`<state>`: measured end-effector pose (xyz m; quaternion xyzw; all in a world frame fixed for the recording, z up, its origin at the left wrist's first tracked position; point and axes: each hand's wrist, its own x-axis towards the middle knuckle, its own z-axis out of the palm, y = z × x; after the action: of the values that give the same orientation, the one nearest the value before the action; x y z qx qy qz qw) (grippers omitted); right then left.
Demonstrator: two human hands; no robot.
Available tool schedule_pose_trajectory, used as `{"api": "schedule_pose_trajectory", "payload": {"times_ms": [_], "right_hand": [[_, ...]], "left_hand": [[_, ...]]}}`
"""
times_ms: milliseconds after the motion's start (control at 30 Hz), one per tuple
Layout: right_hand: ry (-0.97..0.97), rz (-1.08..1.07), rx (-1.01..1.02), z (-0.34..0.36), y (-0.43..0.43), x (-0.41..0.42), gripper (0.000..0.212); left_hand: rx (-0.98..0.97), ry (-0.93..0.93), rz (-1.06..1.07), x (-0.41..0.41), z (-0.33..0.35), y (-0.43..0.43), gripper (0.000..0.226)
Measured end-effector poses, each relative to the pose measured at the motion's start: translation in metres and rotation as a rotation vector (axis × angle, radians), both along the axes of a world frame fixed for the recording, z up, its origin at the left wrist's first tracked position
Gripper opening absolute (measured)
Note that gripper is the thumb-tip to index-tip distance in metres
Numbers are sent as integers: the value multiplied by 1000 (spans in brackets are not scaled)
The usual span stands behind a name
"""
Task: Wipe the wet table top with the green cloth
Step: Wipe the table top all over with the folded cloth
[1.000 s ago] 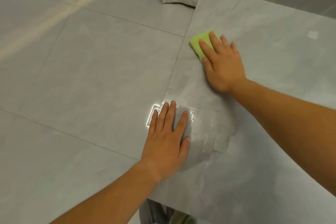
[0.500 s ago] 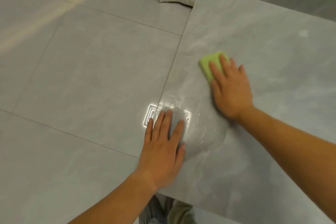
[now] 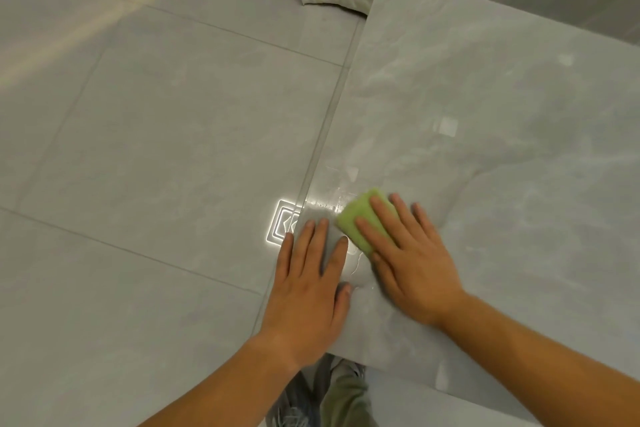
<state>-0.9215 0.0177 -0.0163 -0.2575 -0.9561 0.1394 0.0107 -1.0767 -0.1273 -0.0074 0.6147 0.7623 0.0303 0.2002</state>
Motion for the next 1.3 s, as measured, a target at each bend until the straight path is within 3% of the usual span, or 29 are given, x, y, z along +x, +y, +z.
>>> {"api": "schedule_pose_trajectory", "payload": {"times_ms": [200, 333, 400, 567, 767, 933, 1000, 1200, 1300], "right_hand": [[-10, -174, -7, -3, 46, -96, 52], [-17, 229, 13, -5, 3, -39, 54], [-33, 318, 34, -4, 18, -24, 54], [-3, -161, 6, -1, 30, -65, 51], [-22, 94, 2, -6, -19, 30, 53], [-85, -429, 2, 3, 43, 46, 51], [-65, -507, -5, 3, 28, 38, 52], [-10, 62, -18, -3, -68, 79, 54], [-23, 6, 27, -1, -33, 73, 51]], "left_hand": [[45, 9, -29, -6, -8, -15, 63], [59, -13, -6, -7, -10, -33, 66], [68, -11, -24, -5, -10, -41, 65], [51, -7, 4, -2, -11, -44, 63], [30, 39, -4, 8, -5, -41, 68], [20, 73, -12, 17, -9, -43, 71], [45, 77, -11, 17, -13, -44, 71], [69, 28, 19, 16, -16, -45, 68], [92, -12, 24, 16, -14, -46, 66]]}}
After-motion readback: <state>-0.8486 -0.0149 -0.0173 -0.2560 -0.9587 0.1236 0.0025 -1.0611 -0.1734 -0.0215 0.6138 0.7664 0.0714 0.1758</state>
